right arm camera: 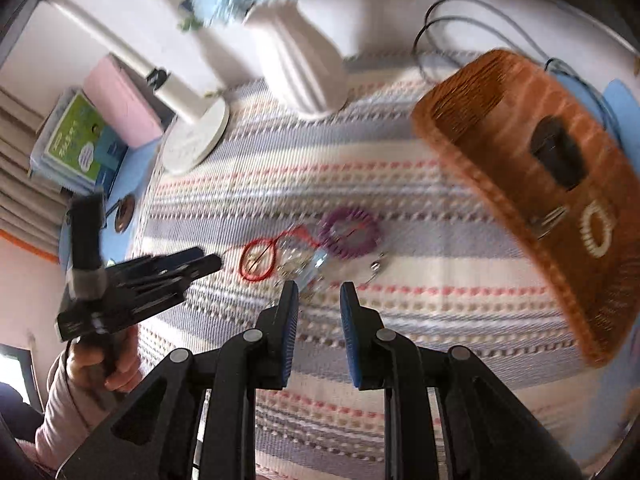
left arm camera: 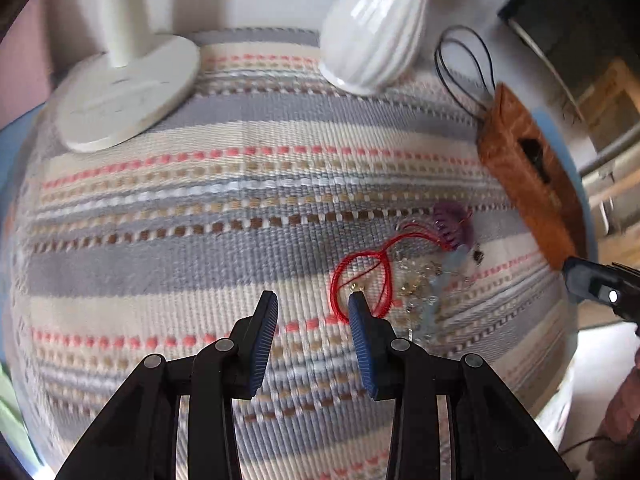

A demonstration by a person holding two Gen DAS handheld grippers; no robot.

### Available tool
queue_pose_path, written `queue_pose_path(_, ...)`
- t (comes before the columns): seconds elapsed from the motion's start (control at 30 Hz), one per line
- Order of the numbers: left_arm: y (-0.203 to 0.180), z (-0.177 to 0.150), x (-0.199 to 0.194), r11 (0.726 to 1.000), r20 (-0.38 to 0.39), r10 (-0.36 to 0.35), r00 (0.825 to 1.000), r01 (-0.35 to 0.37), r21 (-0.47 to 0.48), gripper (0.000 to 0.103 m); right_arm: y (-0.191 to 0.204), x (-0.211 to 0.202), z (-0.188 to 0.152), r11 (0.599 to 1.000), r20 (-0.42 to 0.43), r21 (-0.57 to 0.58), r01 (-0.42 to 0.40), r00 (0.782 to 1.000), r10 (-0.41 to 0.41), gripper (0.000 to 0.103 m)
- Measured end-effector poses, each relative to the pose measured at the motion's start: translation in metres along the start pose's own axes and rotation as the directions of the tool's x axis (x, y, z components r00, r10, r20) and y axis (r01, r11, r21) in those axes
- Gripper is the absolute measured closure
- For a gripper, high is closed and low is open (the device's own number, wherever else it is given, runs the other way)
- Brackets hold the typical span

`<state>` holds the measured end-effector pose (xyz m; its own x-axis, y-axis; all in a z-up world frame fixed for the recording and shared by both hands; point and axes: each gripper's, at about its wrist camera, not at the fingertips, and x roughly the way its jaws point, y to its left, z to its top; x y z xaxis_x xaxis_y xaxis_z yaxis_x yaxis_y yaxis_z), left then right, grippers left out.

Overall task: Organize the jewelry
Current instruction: 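Grasp the red string bracelet with the left tool while the right tool grasps the light blue clip, then carry the red bracelet into the basket with the left tool while the right tool drops the blue clip there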

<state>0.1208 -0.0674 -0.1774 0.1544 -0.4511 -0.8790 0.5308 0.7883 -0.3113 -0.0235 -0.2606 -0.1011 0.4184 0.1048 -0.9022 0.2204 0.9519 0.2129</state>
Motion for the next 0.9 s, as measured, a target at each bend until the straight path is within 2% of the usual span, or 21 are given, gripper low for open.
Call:
queue_pose_path(0.1, -0.005, 0.007, 0.012, 0.998, -0.012, -0.007, 1.000, 0.007, 0.055, 0.071, 0.004, 0.011, -0.002, 1.000, -0.022, -0.002, 0.015, 1.000, -0.015, 0.079)
queue_pose_path(0.2, -0.015, 0.015, 0.023, 0.989, -0.025, 0.036, 0.999, -0.032, 0.141, 0.076, 0.007, 0.022, -0.002, 1.000, -0.033, 0.009, 0.021, 0.999, -0.021, 0.079)
queue_pose_path(0.3, -0.031, 0.019, 0.030, 0.964, -0.001, 0.100, 0.995, -0.096, 0.248, 0.079, 0.005, 0.026, 0.002, 0.999, -0.036, 0.024, 0.022, 0.999, -0.021, 0.079)
queue_pose_path(0.4, -0.040, 0.019, 0.034, 0.939, 0.029, 0.138, 0.990, -0.140, 0.313, 0.079, 0.001, 0.032, 0.005, 0.999, -0.036, 0.034, 0.019, 0.999, -0.018, 0.079)
queue_pose_path(0.47, -0.046, 0.018, 0.036, 0.927, 0.044, 0.158, 0.986, -0.163, 0.338, 0.089, -0.001, 0.039, 0.009, 0.998, -0.040, 0.053, 0.016, 0.999, -0.014, 0.079)
queue_pose_path(0.5, -0.051, 0.017, 0.039, 0.925, 0.050, 0.158, 0.986, -0.166, 0.342, 0.098, -0.003, 0.043, 0.011, 0.998, -0.043, 0.064, 0.012, 0.999, -0.009, 0.079)
queue_pose_path(0.57, -0.055, 0.016, 0.041, 0.923, 0.066, 0.169, 0.983, -0.181, 0.340, 0.099, -0.006, 0.054, 0.016, 0.996, -0.058, 0.090, 0.003, 0.998, 0.002, 0.079)
queue_pose_path(0.63, -0.050, 0.017, 0.040, 0.940, 0.066, 0.153, 0.986, -0.166, 0.299, 0.100, -0.009, 0.063, 0.020, 0.992, -0.070, 0.123, -0.017, 0.997, 0.025, 0.079)
queue_pose_path(0.8, -0.021, 0.017, 0.020, 0.985, 0.073, 0.064, 0.995, -0.075, 0.158, 0.100, -0.018, 0.087, 0.028, 0.981, -0.115, 0.189, -0.037, 0.992, 0.059, 0.079)
queue_pose_path(0.87, -0.012, 0.015, 0.008, 0.991, 0.081, 0.029, 0.996, -0.040, 0.125, 0.100, -0.021, 0.097, 0.030, 0.976, -0.121, 0.211, -0.049, 0.990, 0.076, 0.079)
queue_pose_path(0.9, -0.008, 0.014, 0.002, 0.994, 0.085, 0.008, 0.996, -0.017, 0.111, 0.100, -0.020, 0.100, 0.031, 0.977, -0.123, 0.208, -0.048, 0.990, 0.074, 0.084)
